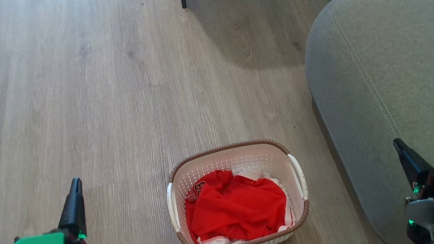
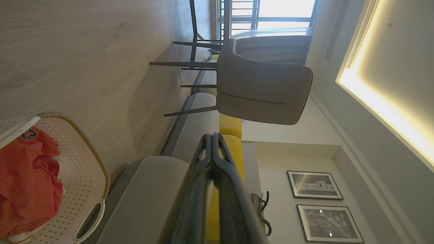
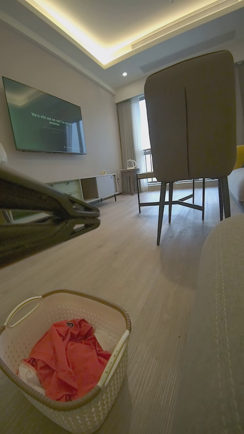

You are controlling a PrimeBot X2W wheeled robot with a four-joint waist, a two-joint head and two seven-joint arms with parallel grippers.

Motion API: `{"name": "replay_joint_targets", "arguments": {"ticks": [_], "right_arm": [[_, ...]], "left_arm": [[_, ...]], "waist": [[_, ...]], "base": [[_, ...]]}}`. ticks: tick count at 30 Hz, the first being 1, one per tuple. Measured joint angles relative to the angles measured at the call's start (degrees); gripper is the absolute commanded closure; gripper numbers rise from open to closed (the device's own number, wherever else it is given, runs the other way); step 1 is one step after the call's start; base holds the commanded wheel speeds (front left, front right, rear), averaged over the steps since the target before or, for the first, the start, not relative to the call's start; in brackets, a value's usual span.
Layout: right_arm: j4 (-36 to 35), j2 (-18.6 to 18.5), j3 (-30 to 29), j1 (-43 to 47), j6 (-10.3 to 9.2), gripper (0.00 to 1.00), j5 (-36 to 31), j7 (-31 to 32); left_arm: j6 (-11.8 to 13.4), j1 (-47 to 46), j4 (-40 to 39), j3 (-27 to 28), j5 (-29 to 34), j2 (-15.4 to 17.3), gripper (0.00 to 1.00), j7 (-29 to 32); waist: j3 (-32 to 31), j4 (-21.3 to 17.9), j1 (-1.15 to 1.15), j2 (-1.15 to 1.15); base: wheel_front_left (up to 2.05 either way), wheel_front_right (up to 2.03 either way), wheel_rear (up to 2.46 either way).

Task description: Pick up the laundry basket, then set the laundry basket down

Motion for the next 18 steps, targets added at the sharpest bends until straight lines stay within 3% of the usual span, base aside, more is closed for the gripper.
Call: {"name": "replay_joint_targets", "arguments": {"ticks": [18], "right_arm": [[0.00,0.00,0.00,0.00,0.00,1.00,0.00,0.00]], "left_arm": [[0.00,0.00,0.00,0.00,0.00,0.00,1.00,0.00]], "waist": [[0.00,0.00,0.00,0.00]], "base": [[0.00,0.00,0.00]]}}
